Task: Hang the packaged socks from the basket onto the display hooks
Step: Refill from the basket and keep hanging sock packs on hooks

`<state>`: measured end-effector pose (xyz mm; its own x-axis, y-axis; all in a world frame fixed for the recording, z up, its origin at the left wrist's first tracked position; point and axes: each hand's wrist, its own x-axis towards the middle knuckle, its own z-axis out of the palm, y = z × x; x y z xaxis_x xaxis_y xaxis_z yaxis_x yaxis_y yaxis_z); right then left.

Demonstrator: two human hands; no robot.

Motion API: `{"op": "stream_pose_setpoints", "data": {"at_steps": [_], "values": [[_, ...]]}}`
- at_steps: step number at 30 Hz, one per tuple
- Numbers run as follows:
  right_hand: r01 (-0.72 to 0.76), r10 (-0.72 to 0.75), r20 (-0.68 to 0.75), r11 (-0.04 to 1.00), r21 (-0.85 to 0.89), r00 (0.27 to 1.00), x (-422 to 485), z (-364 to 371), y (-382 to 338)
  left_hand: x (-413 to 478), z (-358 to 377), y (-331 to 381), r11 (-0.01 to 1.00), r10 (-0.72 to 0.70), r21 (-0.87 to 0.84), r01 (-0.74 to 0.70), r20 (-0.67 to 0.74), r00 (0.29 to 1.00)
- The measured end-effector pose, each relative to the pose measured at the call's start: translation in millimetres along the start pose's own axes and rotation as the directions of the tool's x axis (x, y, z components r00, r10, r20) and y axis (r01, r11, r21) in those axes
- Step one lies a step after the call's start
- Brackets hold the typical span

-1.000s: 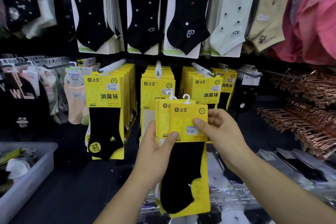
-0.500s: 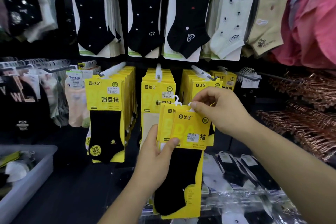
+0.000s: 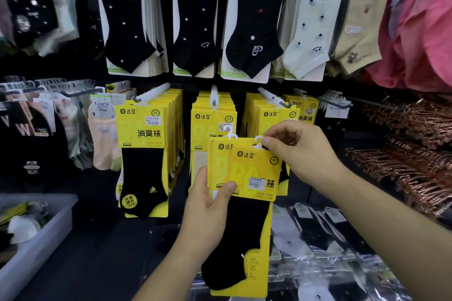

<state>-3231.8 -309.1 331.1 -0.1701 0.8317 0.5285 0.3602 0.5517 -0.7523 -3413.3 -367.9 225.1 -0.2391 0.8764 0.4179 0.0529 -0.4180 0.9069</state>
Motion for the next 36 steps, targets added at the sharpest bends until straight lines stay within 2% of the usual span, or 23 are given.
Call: {"op": "stream_pose_setpoints", "data": {"at_steps": [3, 5, 8, 10, 12, 15, 19, 23, 32, 36], "values": [[-0.086, 0.09, -0.081, 0.995, 0.046, 0.993, -10.0, 0.7, 7.3, 1.6, -1.4, 0.5, 1.0, 0.003, -0.022, -0.004, -0.015, 1.0], [-0.177, 0.181, -0.083, 0.983, 0.058, 0.98, -19.7, 4.7, 14.1, 0.7, -0.1, 0.8, 1.0, 0.005, -0.026, -0.006, -0.016, 1.0], [-0.338, 0.343, -0.017, 0.932, 0.127, 0.939, -32.4, 12.6, 27.4, 0.1, 2.7, 0.8, 0.998, 0.006, -0.058, -0.007, -0.02, 1.0], [-0.398, 0.394, 0.064, 0.89, 0.221, 0.917, -38.6, 17.3, 35.3, -0.3, 4.4, 0.5, 0.997, 0.02, -0.079, -0.02, -0.009, 1.0], [-0.394, 0.393, 0.063, 0.874, 0.283, 0.917, -40.4, 17.9, 41.3, -1.7, 6.3, 1.7, 0.994, 0.019, -0.105, -0.017, 0.014, 1.0], [-0.365, 0.403, -0.036, 0.861, 0.353, 0.915, -33.8, 11.7, 48.6, -2.8, 6.5, 2.8, 0.995, 0.011, -0.097, -0.007, 0.037, 0.999], [-0.328, 0.477, -0.214, 0.807, 0.491, 0.852, -17.0, -5.5, 60.9, 0.0, 3.4, 2.6, 0.994, -0.01, -0.111, 0.012, 0.017, 1.0], [-0.297, 0.472, -0.339, 0.84, 0.454, 0.814, 2.2, -22.9, 73.1, 1.7, 1.0, 0.6, 0.995, -0.034, -0.097, 0.034, -0.002, 0.999], [-0.264, 0.41, -0.324, 0.873, 0.409, 0.853, 39.1, -20.1, 67.7, 2.9, 4.5, -0.4, 0.996, -0.025, -0.089, 0.027, 0.02, 0.999], [-0.282, 0.413, -0.332, 0.882, 0.377, 0.848, 46.2, -14.8, 74.2, 4.3, 5.9, 1.0, 0.993, -0.041, -0.108, 0.043, 0.027, 0.999]]}}
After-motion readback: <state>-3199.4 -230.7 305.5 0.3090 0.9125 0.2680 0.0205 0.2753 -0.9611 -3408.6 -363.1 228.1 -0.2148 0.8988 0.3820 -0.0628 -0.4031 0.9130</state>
